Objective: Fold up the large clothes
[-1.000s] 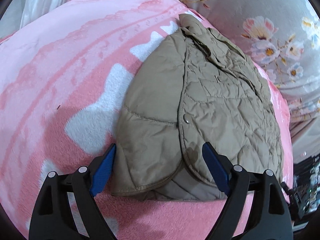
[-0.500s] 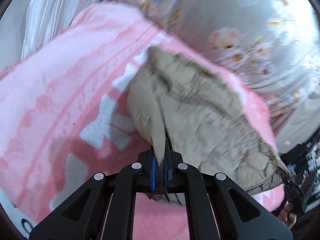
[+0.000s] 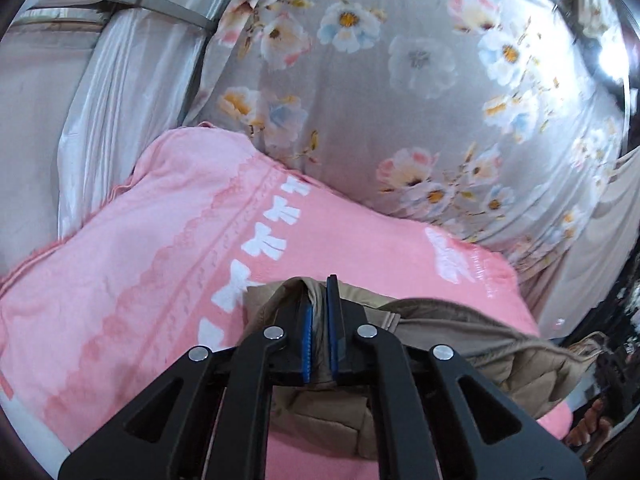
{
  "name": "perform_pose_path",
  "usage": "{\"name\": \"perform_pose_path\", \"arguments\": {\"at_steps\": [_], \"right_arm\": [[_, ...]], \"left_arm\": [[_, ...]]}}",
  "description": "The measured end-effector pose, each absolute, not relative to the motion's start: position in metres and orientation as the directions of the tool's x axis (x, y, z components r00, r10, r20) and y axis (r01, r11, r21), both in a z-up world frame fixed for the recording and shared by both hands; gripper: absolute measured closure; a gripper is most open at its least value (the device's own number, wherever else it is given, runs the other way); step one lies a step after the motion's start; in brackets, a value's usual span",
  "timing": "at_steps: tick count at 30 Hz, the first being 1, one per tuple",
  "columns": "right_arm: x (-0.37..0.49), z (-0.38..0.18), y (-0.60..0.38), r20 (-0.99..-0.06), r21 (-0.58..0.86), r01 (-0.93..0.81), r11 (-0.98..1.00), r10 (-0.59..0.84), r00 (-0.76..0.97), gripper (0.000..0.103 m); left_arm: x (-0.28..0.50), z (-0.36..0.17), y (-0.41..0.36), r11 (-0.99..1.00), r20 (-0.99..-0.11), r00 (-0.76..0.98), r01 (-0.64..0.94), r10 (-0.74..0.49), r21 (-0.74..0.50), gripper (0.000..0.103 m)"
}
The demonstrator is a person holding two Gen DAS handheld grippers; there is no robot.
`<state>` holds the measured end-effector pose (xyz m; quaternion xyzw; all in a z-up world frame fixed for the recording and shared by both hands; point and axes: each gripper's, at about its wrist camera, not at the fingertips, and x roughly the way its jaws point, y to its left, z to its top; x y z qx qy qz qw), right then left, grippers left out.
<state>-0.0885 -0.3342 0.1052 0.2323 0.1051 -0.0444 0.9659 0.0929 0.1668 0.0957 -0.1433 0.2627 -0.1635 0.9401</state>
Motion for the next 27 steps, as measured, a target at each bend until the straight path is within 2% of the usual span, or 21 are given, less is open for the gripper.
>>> {"name": "perform_pose_path", "arguments": {"at_steps": [7,14,19,27], "right_arm": [[0.022,0.074,-0.356,-0.321,0.387,0.284,0.877,-0.160,0.933,0.100],[0.104,0.014,-0.371,-0.468,0.340,0.403,0.850,-0.219,0.856,0.100],[0.138,-0.030,-0.382,-0.557,0.331,0.458,0.825,-0.221,0.801,0.100],[0.157,-0.078,-0.382,-0.636,0.296,0.479,0.826,-0.204,0.745,0.100]], "left_arm": [[0.204,0.064,0.112,0.975,-0.573,0.793,0.119,-0.207,-0.187,0.097],[0.285,-0.011,0.079,0.994,-0.696,0.710,0.059,-0.110,-0.096,0.097],[0.304,-0.050,0.065,0.998,-0.733,0.678,0.047,-0.055,-0.032,0.096],[0.312,-0.088,0.051,0.998,-0.744,0.668,0.054,-0.026,0.014,0.096]]}}
